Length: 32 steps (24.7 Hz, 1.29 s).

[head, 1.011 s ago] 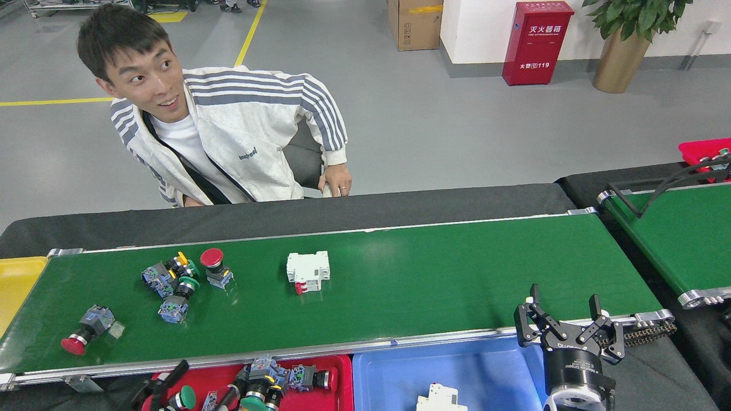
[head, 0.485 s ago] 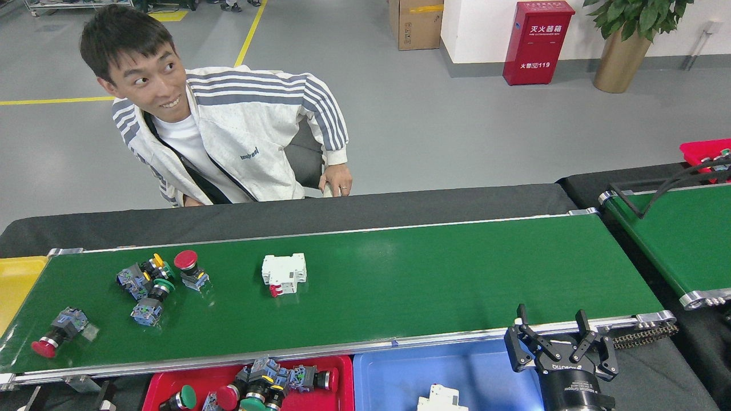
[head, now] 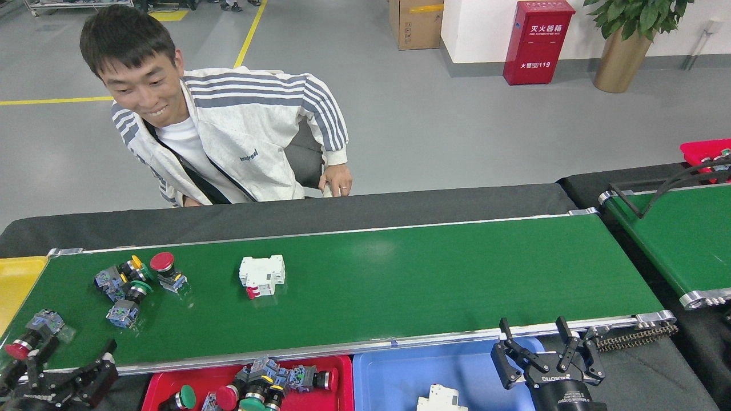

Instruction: Pick switch part from conveyor to tray

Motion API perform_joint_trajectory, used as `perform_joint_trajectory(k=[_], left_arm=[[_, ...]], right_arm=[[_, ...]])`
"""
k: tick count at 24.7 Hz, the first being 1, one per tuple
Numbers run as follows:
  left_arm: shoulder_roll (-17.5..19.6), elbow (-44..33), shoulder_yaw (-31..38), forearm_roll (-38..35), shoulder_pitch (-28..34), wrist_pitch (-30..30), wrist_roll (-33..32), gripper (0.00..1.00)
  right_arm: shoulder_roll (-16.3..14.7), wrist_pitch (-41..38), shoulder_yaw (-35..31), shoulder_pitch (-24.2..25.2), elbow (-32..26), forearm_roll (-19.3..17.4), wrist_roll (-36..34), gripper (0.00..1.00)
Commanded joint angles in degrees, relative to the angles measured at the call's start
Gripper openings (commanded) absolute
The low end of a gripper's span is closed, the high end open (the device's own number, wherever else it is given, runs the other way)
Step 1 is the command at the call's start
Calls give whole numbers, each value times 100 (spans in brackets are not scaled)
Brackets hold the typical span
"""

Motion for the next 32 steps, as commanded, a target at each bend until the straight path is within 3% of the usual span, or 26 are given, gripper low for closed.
perform_joint_trajectory(k=[1,9,11,13,14,16,18,21,26,29,30,32], left_arm=[[171,249,-173,25,-236,-68,18,100],[338,1708,-516,-10,-1229,205,26,96],[373,2024,-525,-19,-1396,301,44,70],[399,2165,-560,16,-1458,266,88,28],[399,2156,-595,42,-1458,257,167,17],[373,2129,-674,34,-1441,266,501,7],[338,2050,-771,34,-1396,266,694,5],[232,1347,-868,139,-957,99,730,4],[-145,-1404,-885,570,889,-859,659,5],[-409,-2300,-1052,543,1732,-1008,624,10],[-453,-2520,-1175,543,1978,-1008,624,19],[-506,-2722,-1272,526,2242,-1008,563,66]], right_arm=[[-52,-40,-31,-21,-81,-10,-6,99],[-131,-40,-22,-21,-63,-18,-23,99],[-122,-49,-31,-21,-55,-18,-23,99],[-131,-49,-31,-21,-55,-18,-23,99],[-131,-49,-31,-21,-63,-18,-23,99],[-131,-49,-31,-21,-55,-18,-23,99],[-131,-49,-31,-21,-55,-18,-23,99],[-131,-49,-31,-21,-63,-27,-23,99],[-114,-49,-31,-21,-72,-27,-23,99],[-114,-49,-31,-21,-72,-27,-23,99],[-122,-49,-31,-21,-81,-27,-23,99],[-122,-40,-31,-21,-72,-27,-23,99]])
